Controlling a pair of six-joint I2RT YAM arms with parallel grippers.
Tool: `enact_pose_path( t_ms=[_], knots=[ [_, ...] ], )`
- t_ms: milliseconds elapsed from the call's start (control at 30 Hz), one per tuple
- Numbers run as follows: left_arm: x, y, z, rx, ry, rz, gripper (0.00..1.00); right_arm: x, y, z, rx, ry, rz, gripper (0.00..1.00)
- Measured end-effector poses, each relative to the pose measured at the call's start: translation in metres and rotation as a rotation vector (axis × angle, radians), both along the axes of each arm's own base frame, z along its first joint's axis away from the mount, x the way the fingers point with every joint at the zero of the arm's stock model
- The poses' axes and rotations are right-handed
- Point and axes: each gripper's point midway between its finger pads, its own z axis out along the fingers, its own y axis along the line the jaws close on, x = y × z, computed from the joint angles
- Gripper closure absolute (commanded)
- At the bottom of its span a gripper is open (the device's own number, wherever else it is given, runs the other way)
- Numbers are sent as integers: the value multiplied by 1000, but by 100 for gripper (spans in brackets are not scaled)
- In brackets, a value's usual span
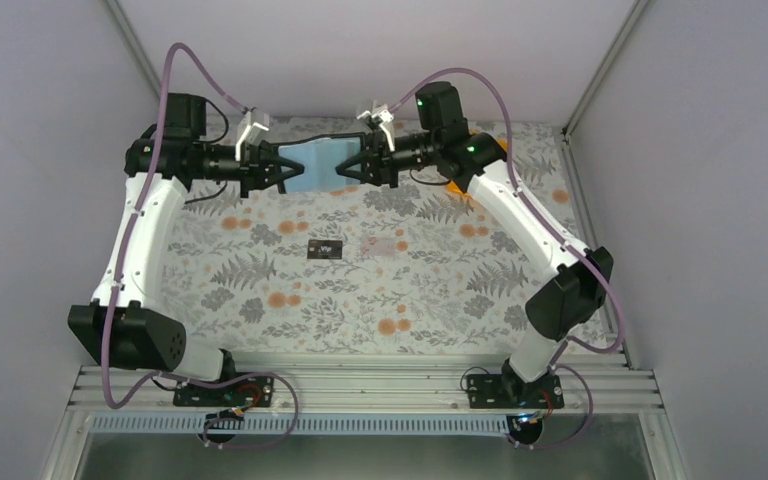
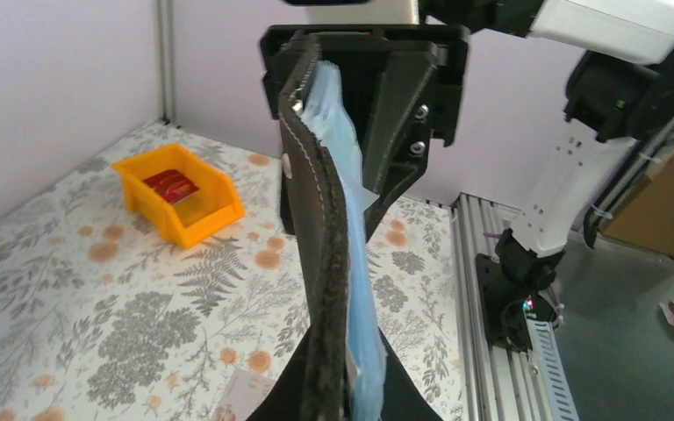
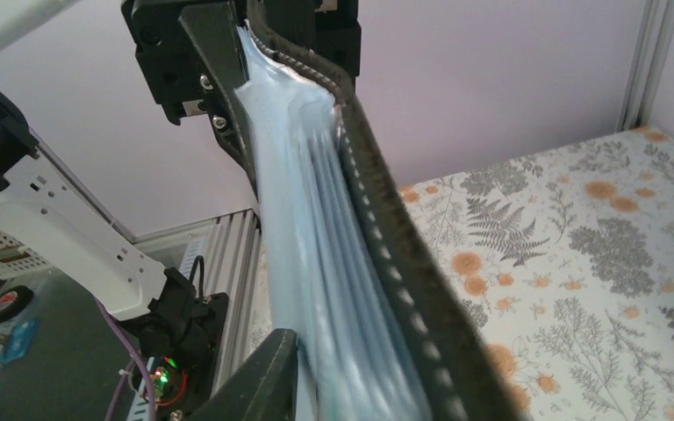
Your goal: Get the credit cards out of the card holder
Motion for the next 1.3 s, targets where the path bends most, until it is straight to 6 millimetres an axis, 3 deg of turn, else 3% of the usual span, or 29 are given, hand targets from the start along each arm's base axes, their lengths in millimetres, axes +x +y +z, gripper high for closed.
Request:
enact_pose_path(
  t_ms=[167, 333, 467, 767, 833, 1000, 1300],
  knots=[
    [-12, -1, 6, -20, -22, -43, 98, 0, -5, 4, 25, -46, 16, 44],
    [-18, -1, 8, -25, -40, -61, 98, 7, -31, 1, 44, -43, -5, 30],
    [-20, 0, 7, -21, -48, -65, 98, 4, -44, 6, 62, -71, 4, 29],
    [-23, 0, 5, -17, -57, -73, 98, -1, -41, 18, 89, -94, 9, 31],
    [-23, 0, 5, -18, -60, -75, 98, -3, -36, 18, 90, -93, 13, 35],
    [-24, 0, 5, -19, -63, -78, 98, -7, -22, 12, 82, -75, 33, 68],
    [-22, 0, 6, -22, -60, -73, 98, -15, -12, 12, 81, -90, 71, 95]
  ],
)
